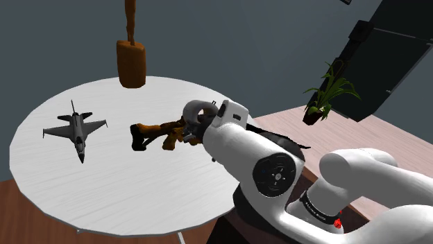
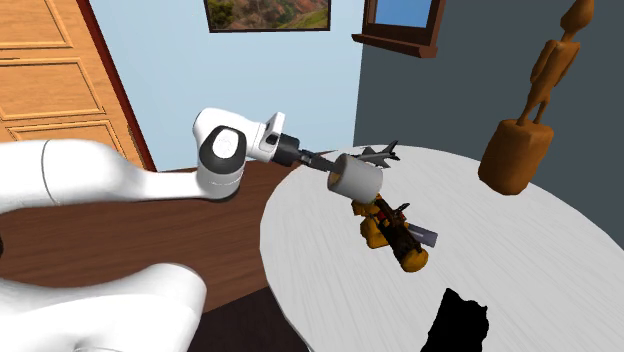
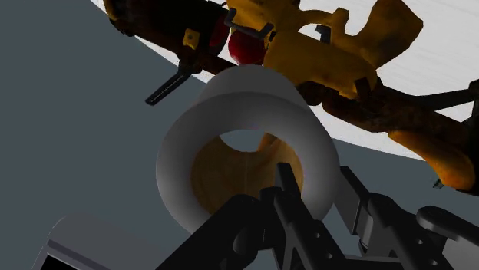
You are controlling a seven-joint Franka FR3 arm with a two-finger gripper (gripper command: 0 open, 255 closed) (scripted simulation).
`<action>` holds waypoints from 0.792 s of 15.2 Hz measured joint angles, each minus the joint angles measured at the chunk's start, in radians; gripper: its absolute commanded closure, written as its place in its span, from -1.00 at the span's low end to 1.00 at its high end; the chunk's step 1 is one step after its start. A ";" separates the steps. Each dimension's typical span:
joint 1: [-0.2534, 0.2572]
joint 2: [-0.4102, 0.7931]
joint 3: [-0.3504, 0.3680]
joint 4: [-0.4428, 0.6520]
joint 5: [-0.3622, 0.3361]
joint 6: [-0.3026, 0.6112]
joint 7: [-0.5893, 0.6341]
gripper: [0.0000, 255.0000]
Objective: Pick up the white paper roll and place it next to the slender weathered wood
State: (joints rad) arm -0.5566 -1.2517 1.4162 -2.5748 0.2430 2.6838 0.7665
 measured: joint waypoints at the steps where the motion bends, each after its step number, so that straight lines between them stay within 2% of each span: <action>1: -0.019 0.013 -0.002 -0.019 0.000 0.038 -0.014 1.00; 5: -0.071 0.063 -0.030 -0.100 -0.005 0.176 -0.072 1.00; 7: -0.133 0.103 -0.035 -0.125 -0.013 0.265 -0.105 1.00; 9: -0.166 0.131 -0.044 -0.151 -0.019 0.326 -0.128 1.00; 12: -0.267 0.200 -0.055 -0.169 -0.041 0.446 -0.178 1.00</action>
State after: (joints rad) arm -0.8237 -1.0521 1.3613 -2.7436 0.2015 3.1299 0.5881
